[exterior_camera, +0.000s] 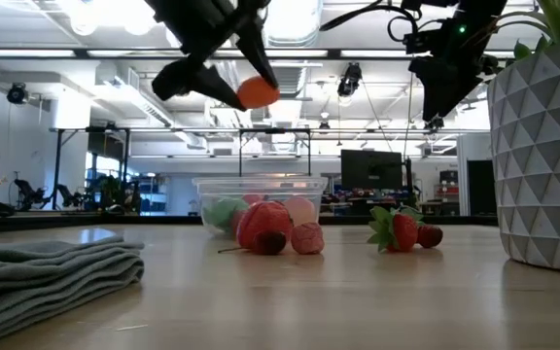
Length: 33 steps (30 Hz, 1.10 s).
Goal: Pick and placing Produce into tupperware
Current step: Put the orange pumpkin into the transparent bin, then put the red cherry into the transparent bin
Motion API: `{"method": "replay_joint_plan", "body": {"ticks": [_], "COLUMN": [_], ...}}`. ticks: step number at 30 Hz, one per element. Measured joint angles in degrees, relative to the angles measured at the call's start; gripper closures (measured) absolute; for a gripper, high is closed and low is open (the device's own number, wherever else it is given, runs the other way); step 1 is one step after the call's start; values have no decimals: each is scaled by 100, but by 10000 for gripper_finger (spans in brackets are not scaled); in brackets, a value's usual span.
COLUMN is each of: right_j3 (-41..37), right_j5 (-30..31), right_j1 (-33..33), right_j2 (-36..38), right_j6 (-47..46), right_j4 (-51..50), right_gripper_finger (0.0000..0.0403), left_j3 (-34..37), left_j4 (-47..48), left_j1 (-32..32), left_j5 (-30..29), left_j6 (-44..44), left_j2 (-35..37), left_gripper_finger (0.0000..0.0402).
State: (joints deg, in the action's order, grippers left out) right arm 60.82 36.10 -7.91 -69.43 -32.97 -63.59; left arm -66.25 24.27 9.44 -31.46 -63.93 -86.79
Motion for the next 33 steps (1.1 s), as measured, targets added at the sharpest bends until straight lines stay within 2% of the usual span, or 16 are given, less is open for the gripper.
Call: {"method": "replay_joint_plan", "body": {"ticks": [2,7,12,18,20,25,29,33], "right_j3": [-7,-11,-13,-13,-13,-13,-57,-314], "right_j5": [0,-2,-21,-46,-46,-115,-1096,-2488], "right_j1": [0,-1,0,0,0,-2,2,14], "right_j2": [0,0,0,0,0,0,0,0], "right_j6": [0,1,0,0,0,2,475,1265], "right_j4": [2,-1,-26,-46,-46,-47,-32,89], "right_gripper_finger": [160,160,159,162,163,160,164,171], "left_j3": [-3,-21,-5,-13,-25,-33,-10,-10], "left_j4": [39,-260,-410,-421,-422,-435,-20,547], "left_j1": [-231,-674,-714,-709,-701,-361,31,368], "left_j5": [-215,128,702,1035,1399,2498,2630,2627], "left_j6": [4,630,729,737,928,2070,2543,2304], "left_j2": [51,-117,-444,-699,-653,-356,-326,-327], "left_gripper_finger": [176,167,136,91,84,87,96,102]}}
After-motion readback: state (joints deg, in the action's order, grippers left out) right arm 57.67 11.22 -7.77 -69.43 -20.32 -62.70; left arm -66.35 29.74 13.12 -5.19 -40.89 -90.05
